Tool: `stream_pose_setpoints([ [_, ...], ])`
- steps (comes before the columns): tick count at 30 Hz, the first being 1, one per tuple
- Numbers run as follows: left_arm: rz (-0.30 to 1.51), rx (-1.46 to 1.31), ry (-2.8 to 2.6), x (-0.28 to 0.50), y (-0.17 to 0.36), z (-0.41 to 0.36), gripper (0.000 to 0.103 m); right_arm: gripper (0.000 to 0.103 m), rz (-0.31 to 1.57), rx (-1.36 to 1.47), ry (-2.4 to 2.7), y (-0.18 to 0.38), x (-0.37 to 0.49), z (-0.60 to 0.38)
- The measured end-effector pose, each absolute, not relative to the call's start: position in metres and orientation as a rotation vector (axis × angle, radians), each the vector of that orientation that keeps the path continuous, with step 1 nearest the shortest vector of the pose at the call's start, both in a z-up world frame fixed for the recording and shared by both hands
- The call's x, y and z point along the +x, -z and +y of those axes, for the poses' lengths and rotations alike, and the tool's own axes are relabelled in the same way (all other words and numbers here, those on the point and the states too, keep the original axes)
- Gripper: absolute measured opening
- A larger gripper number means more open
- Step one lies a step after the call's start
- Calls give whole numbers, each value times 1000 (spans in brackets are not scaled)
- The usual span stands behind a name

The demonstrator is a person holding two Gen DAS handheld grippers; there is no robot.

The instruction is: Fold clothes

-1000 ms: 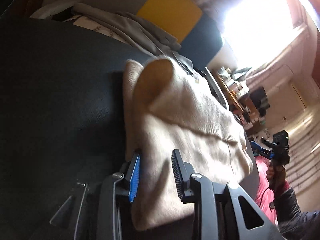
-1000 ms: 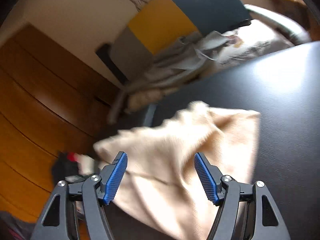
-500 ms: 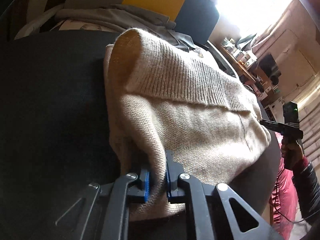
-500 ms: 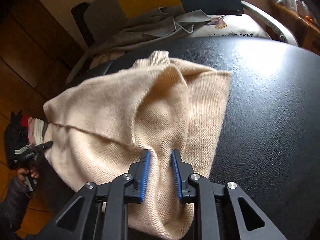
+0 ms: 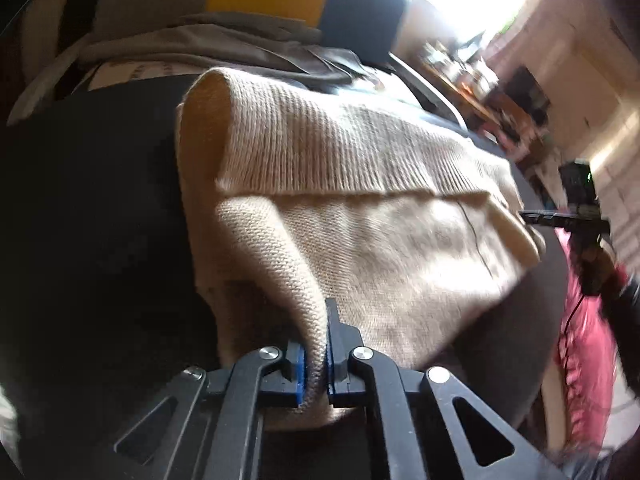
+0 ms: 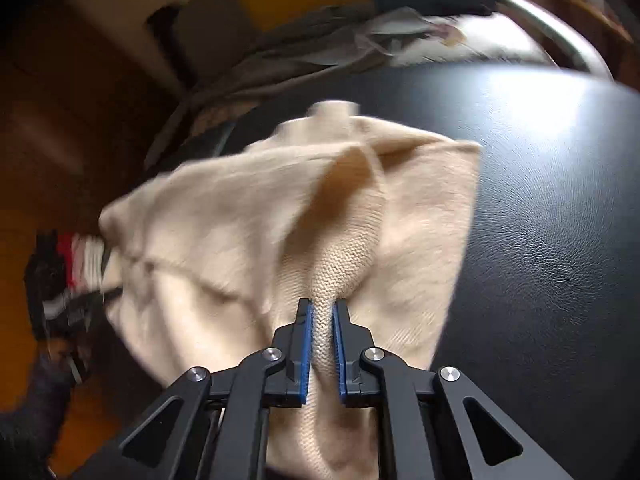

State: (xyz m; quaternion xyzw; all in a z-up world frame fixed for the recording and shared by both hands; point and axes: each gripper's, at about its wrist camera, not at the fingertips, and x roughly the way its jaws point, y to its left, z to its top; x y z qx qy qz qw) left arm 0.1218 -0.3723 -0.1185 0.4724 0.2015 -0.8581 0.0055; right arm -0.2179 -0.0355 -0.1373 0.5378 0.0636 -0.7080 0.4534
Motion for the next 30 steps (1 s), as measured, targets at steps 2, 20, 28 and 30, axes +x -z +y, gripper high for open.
stream_pose_setpoints([
  [2,590,1524,2696,136,115,-370,5,10,271,1345,1698,134,-192,-30],
  [20,949,1359,2640,290,106,-340,15,26,273,1454,1650,124,-60,56],
  [28,1279,1014,2656,291,88,-378,27,38,-145,1281,1783,105,-59,62],
  [30,1309,1002,2632,289,90,-392,32,40,-225,1296,1758,117,-65,54],
])
